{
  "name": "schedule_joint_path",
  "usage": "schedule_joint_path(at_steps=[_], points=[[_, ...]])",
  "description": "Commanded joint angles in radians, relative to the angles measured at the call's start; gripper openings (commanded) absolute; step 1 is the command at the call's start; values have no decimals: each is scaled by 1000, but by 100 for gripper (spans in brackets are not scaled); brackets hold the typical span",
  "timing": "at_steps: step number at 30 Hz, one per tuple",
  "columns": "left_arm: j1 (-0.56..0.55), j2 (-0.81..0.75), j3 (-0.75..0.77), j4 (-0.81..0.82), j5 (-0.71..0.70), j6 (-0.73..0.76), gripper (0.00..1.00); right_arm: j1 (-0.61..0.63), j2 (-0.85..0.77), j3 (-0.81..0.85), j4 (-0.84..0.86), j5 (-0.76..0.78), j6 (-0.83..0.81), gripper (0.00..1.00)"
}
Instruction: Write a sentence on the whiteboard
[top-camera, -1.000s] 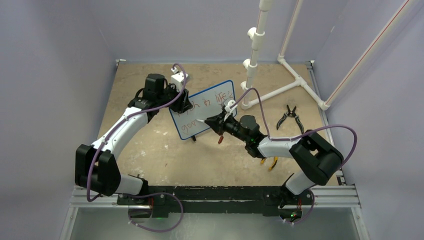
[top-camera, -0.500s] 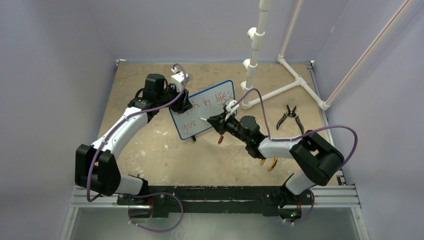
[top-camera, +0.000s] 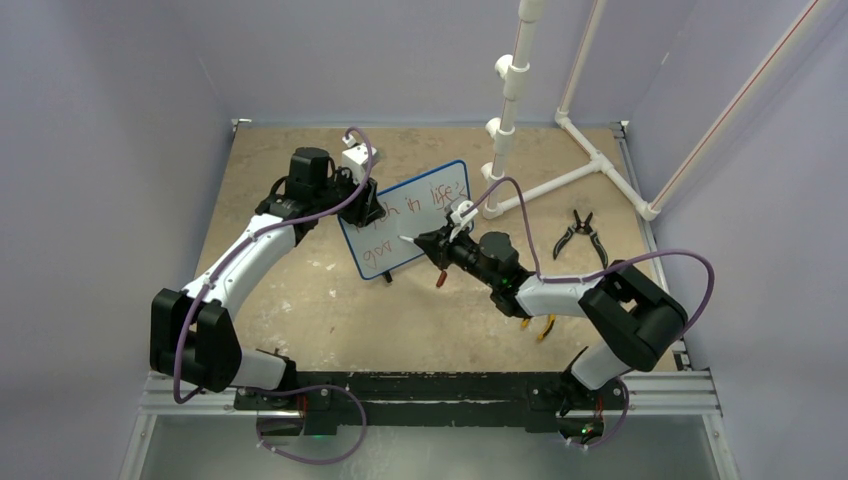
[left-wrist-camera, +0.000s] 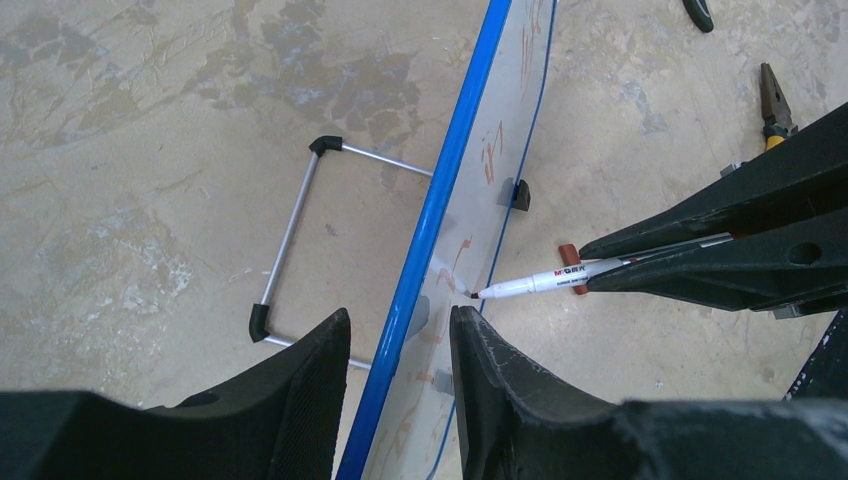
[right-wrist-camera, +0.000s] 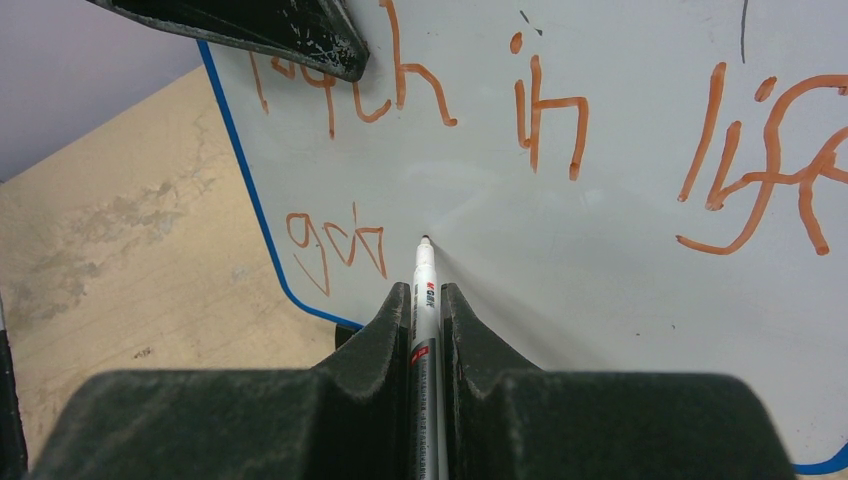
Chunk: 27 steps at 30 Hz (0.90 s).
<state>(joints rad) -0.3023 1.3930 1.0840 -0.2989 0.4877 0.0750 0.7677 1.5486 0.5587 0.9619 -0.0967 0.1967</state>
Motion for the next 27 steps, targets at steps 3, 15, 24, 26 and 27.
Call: schedule_joint_path(at_steps=[3, 15, 24, 26, 27], points=[[-1, -8, -16, 27, 34, 32, 0, 5, 13, 51, 10, -1, -34, 0], [-1, -11, -16, 29, 38, 29, 0, 40, 25, 30, -55, 43, -34, 0], [-1, -12, -16, 30, 40, 30, 0, 42, 2, 33, -73, 131, -26, 0], [-1, -12, -16, 30, 40, 29, 0, 42, -3, 44, -67, 146, -26, 0], [-1, -12, -16, 29, 40, 30, 0, 42, -6, 47, -62, 149, -28, 0]])
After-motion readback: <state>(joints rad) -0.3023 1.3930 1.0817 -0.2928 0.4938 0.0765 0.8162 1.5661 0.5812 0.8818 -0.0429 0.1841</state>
